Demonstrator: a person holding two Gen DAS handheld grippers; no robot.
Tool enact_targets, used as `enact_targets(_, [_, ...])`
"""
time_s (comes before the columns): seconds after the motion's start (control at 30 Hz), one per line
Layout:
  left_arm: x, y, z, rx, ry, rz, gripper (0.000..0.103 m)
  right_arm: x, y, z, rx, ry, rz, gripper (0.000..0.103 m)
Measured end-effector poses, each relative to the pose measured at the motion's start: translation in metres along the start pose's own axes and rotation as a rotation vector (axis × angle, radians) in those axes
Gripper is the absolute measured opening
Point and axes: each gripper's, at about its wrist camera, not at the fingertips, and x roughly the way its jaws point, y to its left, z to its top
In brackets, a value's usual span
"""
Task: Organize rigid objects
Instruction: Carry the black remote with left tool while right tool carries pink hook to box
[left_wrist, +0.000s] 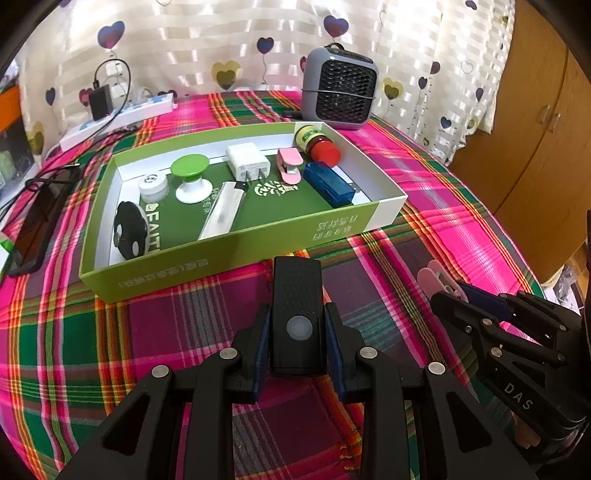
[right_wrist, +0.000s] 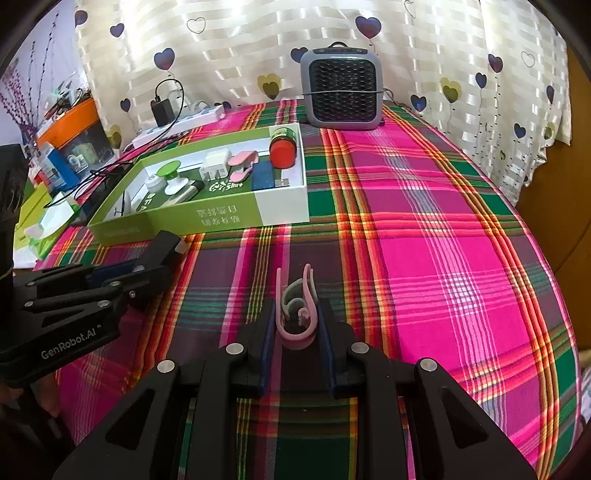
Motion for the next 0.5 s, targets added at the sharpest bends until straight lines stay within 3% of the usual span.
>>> enact_targets(0.5, [-0.021,0.003,-0.001,-0.006,-0.043,0.021,0.027,-0.01,0.01,0.007,-0.014,-0.031,0.016,0.023])
